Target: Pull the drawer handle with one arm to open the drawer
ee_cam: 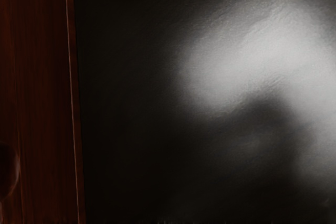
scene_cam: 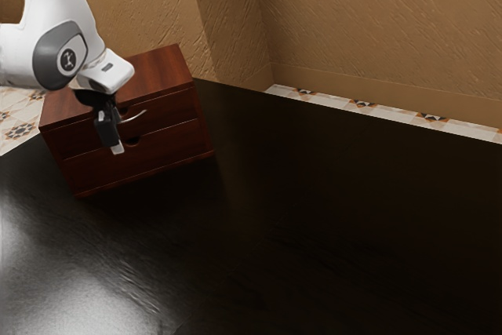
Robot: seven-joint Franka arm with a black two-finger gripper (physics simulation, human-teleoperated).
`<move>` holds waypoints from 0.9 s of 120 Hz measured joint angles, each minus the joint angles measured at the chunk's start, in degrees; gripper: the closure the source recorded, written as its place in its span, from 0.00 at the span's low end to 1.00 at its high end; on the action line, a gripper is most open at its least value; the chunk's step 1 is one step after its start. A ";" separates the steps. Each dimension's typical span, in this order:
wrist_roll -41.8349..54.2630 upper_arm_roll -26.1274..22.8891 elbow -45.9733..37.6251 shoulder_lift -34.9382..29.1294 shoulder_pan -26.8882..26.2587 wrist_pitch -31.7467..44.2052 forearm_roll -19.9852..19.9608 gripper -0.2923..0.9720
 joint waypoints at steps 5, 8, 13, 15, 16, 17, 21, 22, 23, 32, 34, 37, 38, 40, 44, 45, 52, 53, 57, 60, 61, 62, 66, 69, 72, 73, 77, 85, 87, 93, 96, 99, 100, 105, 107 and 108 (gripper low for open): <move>0.31 -0.02 1.41 1.22 0.55 -0.30 -0.24 0.23; 0.48 -0.04 1.88 1.63 0.69 -0.47 -0.46 0.23; 0.72 -0.03 2.31 2.00 0.73 -0.74 -0.94 0.23; 0.81 -0.03 2.41 2.09 0.72 -0.84 -1.12 0.23; 0.84 -0.03 2.45 2.13 0.72 -0.89 -1.21 0.23; 0.87 -0.02 2.50 2.23 0.71 -0.94 -1.29 0.23; 0.94 0.02 2.76 2.63 0.71 -1.12 -1.55 0.23; 0.95 0.03 2.89 2.78 0.72 -1.16 -1.60 0.23; 0.96 0.03 3.02 2.92 0.73 -1.21 -1.65 0.23; 0.77 -0.01 3.68 3.70 0.87 -1.34 -1.78 0.23; 0.68 -0.02 3.72 3.76 0.89 -1.25 -1.63 0.23; 0.49 -0.02 3.76 3.85 0.91 -1.06 -1.35 0.23; 0.43 -0.02 3.77 3.87 0.92 -0.98 -1.26 0.23; 0.29 -0.02 3.76 3.90 0.93 -0.79 -1.05 0.23; 0.04 -0.02 3.75 4.13 0.99 -0.40 -0.53 0.23; -0.02 -0.02 3.75 4.17 1.00 -0.31 -0.37 0.23; -0.47 -0.03 3.74 4.40 0.99 0.37 0.67 0.23; -0.54 -0.03 3.73 4.42 0.98 0.46 0.79 0.23; -0.82 -0.03 3.64 4.46 0.97 0.86 1.20 0.23; -1.02 -0.03 3.52 4.49 0.97 1.28 1.44 0.23; -1.09 -0.03 3.49 4.50 0.97 1.42 1.51 0.23; -1.15 -0.03 3.46 4.52 0.97 1.55 1.58 0.23; -1.44 -0.03 3.39 4.56 0.98 2.05 1.82 0.23; -1.65 -0.03 3.36 4.58 1.00 2.39 1.97 0.23; -1.84 -0.03 3.33 4.59 1.02 2.81 2.11 0.23; -1.91 -0.03 3.33 4.59 1.02 2.97 2.16 0.23; -2.15 -0.03 3.35 4.61 1.04 3.54 2.31 0.23; -2.59 -0.02 3.67 5.15 1.29 4.45 2.50 0.23; -2.68 -0.07 3.75 5.36 1.53 4.64 2.53 0.23; -2.95 -0.20 4.64 6.55 2.29 5.11 2.59 0.23; -3.07 -0.23 5.08 6.98 2.45 5.31 2.62 0.23; -3.18 -0.27 5.39 7.28 2.61 5.48 2.63 0.23; -3.22 -0.28 5.48 7.35 2.70 5.53 2.63 0.23; -3.39 -0.48 5.86 7.83 3.28 5.76 2.63 0.23; -3.45 -0.53 6.07 8.05 3.45 5.84 2.64 0.23; -3.49 -0.56 6.16 8.15 3.51 5.87 2.64 0.23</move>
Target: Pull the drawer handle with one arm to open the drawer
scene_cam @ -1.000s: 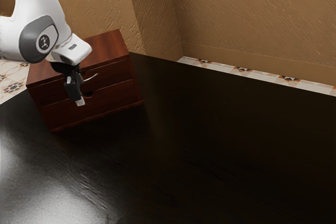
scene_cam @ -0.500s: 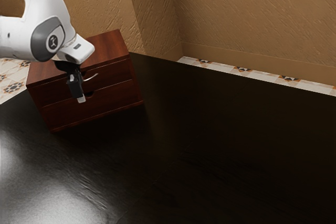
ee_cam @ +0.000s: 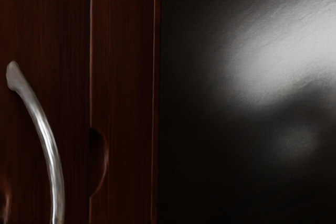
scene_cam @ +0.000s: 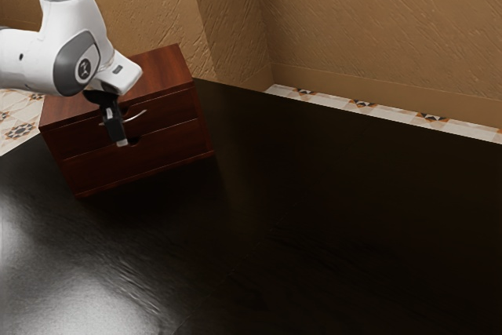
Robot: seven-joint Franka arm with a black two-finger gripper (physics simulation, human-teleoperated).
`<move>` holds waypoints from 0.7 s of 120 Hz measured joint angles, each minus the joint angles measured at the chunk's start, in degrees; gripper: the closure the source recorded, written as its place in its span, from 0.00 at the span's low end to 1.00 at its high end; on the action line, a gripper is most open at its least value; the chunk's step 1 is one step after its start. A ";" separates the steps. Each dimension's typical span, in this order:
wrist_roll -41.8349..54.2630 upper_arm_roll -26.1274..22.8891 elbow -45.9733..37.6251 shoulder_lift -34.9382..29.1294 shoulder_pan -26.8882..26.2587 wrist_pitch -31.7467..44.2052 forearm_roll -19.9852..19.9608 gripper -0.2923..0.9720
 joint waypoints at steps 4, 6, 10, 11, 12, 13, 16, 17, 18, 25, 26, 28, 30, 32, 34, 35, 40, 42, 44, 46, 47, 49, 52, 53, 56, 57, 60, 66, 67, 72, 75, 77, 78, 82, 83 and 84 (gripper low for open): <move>-0.12 -0.04 0.30 0.40 0.14 0.13 0.00 0.23; -0.18 -0.05 0.39 0.52 0.18 0.18 0.00 0.23; -0.30 -0.07 0.51 0.72 0.22 0.28 0.00 0.24; -0.32 -0.07 0.53 0.75 0.23 0.31 0.00 0.24; -0.35 -0.07 0.55 0.78 0.24 0.33 0.00 0.24; -0.38 -0.07 0.57 0.81 0.24 0.35 0.00 0.25; -0.46 -0.05 0.60 0.89 0.25 0.41 -0.01 0.26; -0.49 -0.05 0.61 0.92 0.25 0.42 -0.01 0.26; -0.51 -0.04 0.61 0.95 0.25 0.44 -0.01 0.26; -0.67 -0.01 0.70 1.27 0.30 0.55 -0.01 0.28; -0.69 -0.01 0.72 1.31 0.31 0.57 -0.01 0.28; -0.73 -0.01 0.83 1.42 0.33 0.59 -0.01 0.29; -0.77 -0.03 0.95 1.58 0.43 0.61 -0.01 0.29; -0.81 -0.04 1.08 1.72 0.53 0.63 -0.01 0.29; -0.84 -0.05 1.20 1.93 0.62 0.65 -0.01 0.30; -0.86 -0.04 1.26 2.04 0.65 0.65 -0.01 0.30; -0.94 -0.02 1.45 2.44 0.79 0.69 -0.01 0.30; -0.97 -0.01 1.50 2.54 0.84 0.70 0.00 0.31; -1.00 -0.03 1.53 2.61 0.94 0.71 0.01 0.31; -1.03 -0.05 1.64 2.66 1.02 0.72 0.02 0.31; -1.04 -0.05 1.72 2.68 1.06 0.73 0.02 0.31; -1.05 -0.06 1.84 2.72 1.12 0.74 0.03 0.31; -1.08 -0.07 1.99 2.78 1.17 0.75 0.03 0.32; -1.08 -0.07 2.02 2.80 1.18 0.75 0.03 0.32; -1.11 -0.08 2.08 2.83 1.21 0.77 0.02 0.32; -1.11 -0.08 2.10 2.84 1.21 0.77 0.01 0.32; -1.13 -0.08 2.14 2.85 1.23 0.78 -0.03 0.33; -1.17 -0.08 2.15 2.84 1.24 0.79 -0.09 0.34; -1.17 -0.08 2.15 2.84 1.24 0.80 -0.10 0.34; -1.19 -0.08 2.15 2.83 1.24 0.81 -0.16 0.35; -1.21 -0.08 2.15 2.82 1.24 0.81 -0.18 0.35; -1.22 -0.08 2.15 2.83 1.24 0.81 -0.20 0.35; -1.22 -0.08 2.15 2.84 1.24 0.81 -0.21 0.35; -1.24 -0.08 2.15 2.86 1.23 0.82 -0.23 0.36; -1.24 -0.07 2.15 2.87 1.23 0.82 -0.24 0.36; -1.25 -0.06 2.15 2.87 1.23 0.82 -0.24 0.36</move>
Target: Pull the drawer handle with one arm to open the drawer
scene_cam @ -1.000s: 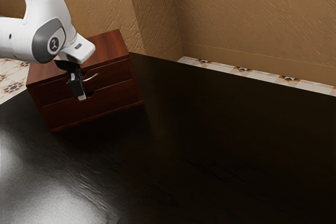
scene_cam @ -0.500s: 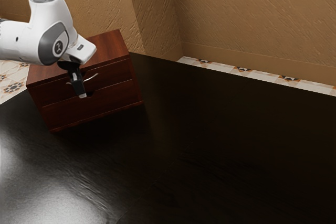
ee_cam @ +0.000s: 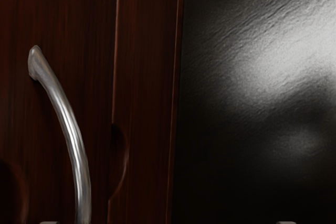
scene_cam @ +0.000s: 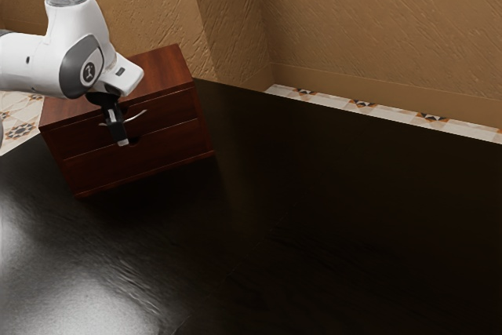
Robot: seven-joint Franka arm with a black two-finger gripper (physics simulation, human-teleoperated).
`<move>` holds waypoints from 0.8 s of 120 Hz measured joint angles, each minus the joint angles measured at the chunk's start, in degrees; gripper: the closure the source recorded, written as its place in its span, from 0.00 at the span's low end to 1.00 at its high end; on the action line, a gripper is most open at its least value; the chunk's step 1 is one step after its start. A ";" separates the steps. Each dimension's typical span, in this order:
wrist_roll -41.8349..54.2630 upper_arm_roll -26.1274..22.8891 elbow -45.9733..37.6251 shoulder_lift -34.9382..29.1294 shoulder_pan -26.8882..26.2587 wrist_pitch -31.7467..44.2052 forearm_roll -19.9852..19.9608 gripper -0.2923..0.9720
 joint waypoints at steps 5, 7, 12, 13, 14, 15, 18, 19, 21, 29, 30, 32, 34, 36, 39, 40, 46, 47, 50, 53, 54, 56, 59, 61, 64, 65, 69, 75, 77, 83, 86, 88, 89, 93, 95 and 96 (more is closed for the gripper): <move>-0.03 0.04 -0.03 0.01 0.01 0.00 -0.01 0.36; -0.04 0.04 -0.05 0.01 0.02 0.01 -0.01 0.36; -0.07 0.06 -0.07 0.01 0.02 0.01 -0.02 0.36; -0.07 0.06 -0.08 0.02 0.02 0.01 -0.02 0.36; -0.08 0.06 -0.10 0.04 0.02 0.01 -0.02 0.36; -0.08 0.06 -0.11 0.05 0.02 0.01 -0.02 0.37; -0.10 0.06 -0.13 0.07 0.02 0.02 -0.02 0.36; -0.10 0.06 -0.15 0.07 0.02 0.02 -0.02 0.36; -0.12 0.06 -0.18 0.08 0.02 0.03 -0.03 0.36; -0.16 0.08 -0.23 0.36 0.02 0.08 -0.08 0.33; -0.17 0.07 -0.23 0.39 0.02 0.09 -0.08 0.33; -0.18 0.07 -0.24 0.43 0.02 0.10 -0.09 0.33; -0.19 0.07 -0.24 0.46 0.02 0.11 -0.10 0.34; -0.20 0.07 -0.25 0.48 0.02 0.12 -0.11 0.34; -0.21 0.10 -0.25 0.50 0.01 0.12 -0.12 0.34; -0.21 0.11 -0.25 0.51 0.01 0.13 -0.13 0.34; -0.24 0.14 -0.28 0.57 0.02 0.14 -0.17 0.35; -0.24 0.14 -0.29 0.58 0.02 0.14 -0.17 0.35; -0.25 0.14 -0.34 0.58 0.01 0.14 -0.21 0.35; -0.26 0.15 -0.40 0.56 0.01 0.15 -0.23 0.35; -0.27 0.15 -0.42 0.56 0.00 0.15 -0.24 0.35; -0.27 0.15 -0.45 0.56 -0.02 0.15 -0.25 0.35; -0.28 0.16 -0.52 0.51 -0.07 0.15 -0.27 0.35; -0.29 0.15 -0.58 0.47 -0.12 0.14 -0.28 0.35; -0.30 0.13 -0.66 0.43 -0.20 0.13 -0.30 0.35; -0.31 0.12 -0.70 0.42 -0.23 0.12 -0.31 0.35; -0.33 0.10 -0.91 0.34 -0.33 0.08 -0.34 0.34; -0.37 0.05 -1.24 0.20 -0.50 0.00 -0.38 0.34; -0.38 0.04 -1.39 0.14 -0.54 -0.02 -0.38 0.34; -0.41 0.00 -1.80 -0.06 -0.63 -0.09 -0.40 0.34; -0.43 -0.04 -2.02 -0.21 -0.66 -0.13 -0.41 0.34; -0.45 -0.06 -2.24 -0.33 -0.69 -0.14 -0.41 0.34; -0.45 -0.07 -2.35 -0.39 -0.70 -0.15 -0.41 0.34; -0.49 -0.13 -2.79 -0.66 -0.77 -0.18 -0.41 0.33; -0.51 -0.16 -2.99 -0.80 -0.80 -0.18 -0.41 0.33; -0.52 -0.18 -3.09 -0.87 -0.82 -0.18 -0.41 0.32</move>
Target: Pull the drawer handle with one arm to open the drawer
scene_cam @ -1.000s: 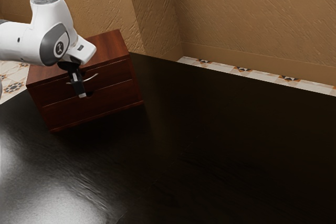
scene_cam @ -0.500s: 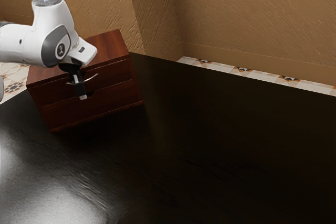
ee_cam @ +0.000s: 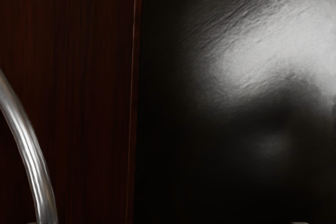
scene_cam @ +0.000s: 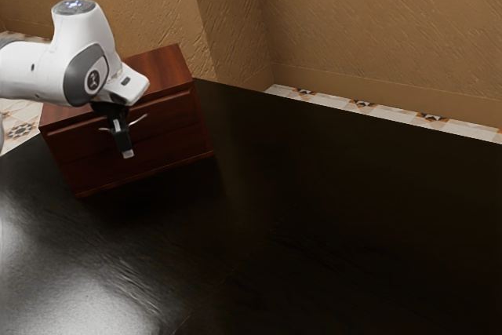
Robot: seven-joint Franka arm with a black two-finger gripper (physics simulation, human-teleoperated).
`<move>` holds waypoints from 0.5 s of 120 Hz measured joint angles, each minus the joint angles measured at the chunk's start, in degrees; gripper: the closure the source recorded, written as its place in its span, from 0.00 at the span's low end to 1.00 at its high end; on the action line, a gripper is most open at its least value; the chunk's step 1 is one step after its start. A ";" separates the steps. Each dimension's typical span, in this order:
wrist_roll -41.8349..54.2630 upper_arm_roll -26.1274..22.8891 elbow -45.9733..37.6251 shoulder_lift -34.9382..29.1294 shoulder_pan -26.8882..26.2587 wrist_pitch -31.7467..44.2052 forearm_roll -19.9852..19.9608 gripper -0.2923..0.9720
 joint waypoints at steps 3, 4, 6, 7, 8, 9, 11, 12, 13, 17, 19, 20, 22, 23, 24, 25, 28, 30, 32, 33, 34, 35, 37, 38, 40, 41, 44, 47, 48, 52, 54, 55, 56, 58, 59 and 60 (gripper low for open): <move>-0.03 -0.09 -0.41 -0.33 -0.04 -0.01 0.00 0.32; -0.04 -0.11 -0.52 -0.43 -0.05 -0.02 0.00 0.32; -0.06 -0.16 -0.78 -0.64 -0.07 -0.03 0.01 0.32; -0.06 -0.20 -0.92 -0.77 -0.07 -0.04 0.01 0.32; -0.07 -0.24 -1.05 -0.90 -0.07 -0.04 0.02 0.33; -0.08 -0.30 -1.22 -1.05 -0.06 -0.05 0.02 0.33; -0.10 -0.41 -1.51 -1.32 -0.06 -0.06 0.03 0.33; -0.11 -0.46 -1.63 -1.45 -0.06 -0.07 0.02 0.34; -0.12 -0.50 -1.77 -1.57 -0.06 -0.07 0.02 0.34; -0.16 -0.63 -2.28 -2.05 -0.10 -0.10 0.03 0.35; -0.17 -0.70 -2.54 -2.29 -0.11 -0.10 0.04 0.36; -0.18 -0.73 -2.66 -2.40 -0.12 -0.11 0.04 0.36; -0.20 -0.83 -2.92 -2.60 -0.11 -0.11 0.04 0.36; -0.22 -0.87 -3.04 -2.69 -0.11 -0.12 0.05 0.35; -0.23 -0.91 -3.16 -2.79 -0.11 -0.12 0.05 0.35; -0.24 -0.95 -3.30 -2.91 -0.12 -0.12 0.05 0.35; -0.27 -1.05 -3.71 -3.28 -0.14 -0.12 0.05 0.35; -0.29 -1.16 -4.00 -3.55 -0.12 -0.12 0.05 0.35; -0.32 -1.27 -4.30 -3.85 -0.11 -0.13 0.05 0.36; -0.33 -1.32 -4.47 -4.00 -0.12 -0.13 0.05 0.36; -0.34 -1.36 -4.62 -4.13 -0.12 -0.13 0.05 0.36; -0.36 -1.41 -4.82 -4.31 -0.12 -0.12 0.06 0.36; -0.38 -1.50 -5.22 -4.63 -0.14 -0.11 0.06 0.36; -0.40 -1.53 -5.41 -4.79 -0.16 -0.09 0.07 0.36; -0.42 -1.60 -5.81 -5.14 -0.20 -0.07 0.08 0.36; -0.44 -1.68 -6.04 -5.32 -0.18 -0.05 0.09 0.36; -0.49 -1.97 -6.68 -5.84 -0.09 -0.01 0.12 0.35; -0.55 -2.22 -7.17 -6.27 -0.01 0.02 0.19 0.35; -0.56 -2.29 -7.30 -6.42 0.01 0.03 0.21 0.35; -0.64 -2.53 -7.86 -6.97 0.04 0.07 0.32 0.37; -0.67 -2.61 -8.16 -7.24 0.02 0.09 0.38 0.37; -0.69 -2.65 -8.32 -7.41 0.00 0.10 0.41 0.38; -0.71 -2.68 -8.51 -7.58 -0.02 0.11 0.44 0.38; -0.74 -2.75 -9.02 -8.05 -0.08 0.14 0.50 0.39; -0.75 -2.85 -9.31 -8.32 -0.05 0.17 0.52 0.39; -0.77 -2.93 -9.55 -8.55 -0.04 0.19 0.54 0.39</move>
